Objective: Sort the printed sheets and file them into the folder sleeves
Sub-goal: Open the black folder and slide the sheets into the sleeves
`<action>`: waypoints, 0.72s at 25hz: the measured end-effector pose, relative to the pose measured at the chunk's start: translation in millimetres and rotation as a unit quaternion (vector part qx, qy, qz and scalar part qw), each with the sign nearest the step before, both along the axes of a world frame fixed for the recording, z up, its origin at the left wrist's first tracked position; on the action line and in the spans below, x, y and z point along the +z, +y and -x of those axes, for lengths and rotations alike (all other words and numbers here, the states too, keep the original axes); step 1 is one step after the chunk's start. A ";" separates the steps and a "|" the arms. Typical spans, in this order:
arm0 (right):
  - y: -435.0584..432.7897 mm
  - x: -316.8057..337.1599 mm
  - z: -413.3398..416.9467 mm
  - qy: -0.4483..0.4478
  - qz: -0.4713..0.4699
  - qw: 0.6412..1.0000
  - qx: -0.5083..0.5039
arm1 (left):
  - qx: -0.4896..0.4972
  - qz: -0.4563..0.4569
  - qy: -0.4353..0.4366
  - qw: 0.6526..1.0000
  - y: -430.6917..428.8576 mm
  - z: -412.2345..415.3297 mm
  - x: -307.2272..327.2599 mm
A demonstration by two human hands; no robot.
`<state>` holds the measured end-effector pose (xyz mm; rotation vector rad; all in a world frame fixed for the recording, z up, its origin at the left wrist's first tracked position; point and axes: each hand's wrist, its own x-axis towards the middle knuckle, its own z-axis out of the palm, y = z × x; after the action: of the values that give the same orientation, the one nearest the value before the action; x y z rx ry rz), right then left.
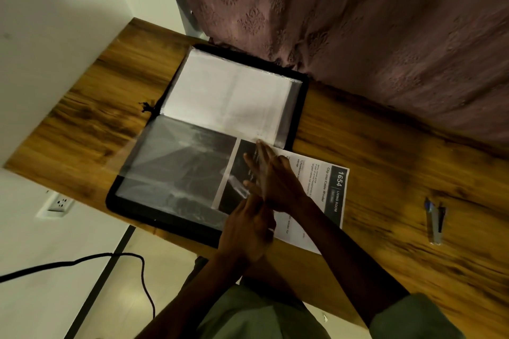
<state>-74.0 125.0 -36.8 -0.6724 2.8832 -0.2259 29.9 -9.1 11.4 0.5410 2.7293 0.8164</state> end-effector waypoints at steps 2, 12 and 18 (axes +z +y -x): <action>-3.2 -4.2 -0.3 0.005 0.001 1.000 -0.005 | 0.000 -0.011 -0.002 1.000 1.6 1.7 3.7; 9.6 -35.8 -25.4 -0.020 0.018 0.999 -0.041 | -0.013 -0.004 -0.015 1.000 -9.1 -0.8 -2.4; 64.2 5.6 -81.1 0.064 0.017 0.935 -0.349 | -0.029 0.095 -0.012 0.995 -6.7 -2.3 3.3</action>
<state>7.0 189.1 -31.1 0.3814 3.1255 -0.3259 32.2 -15.8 14.7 0.5636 2.7173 0.5376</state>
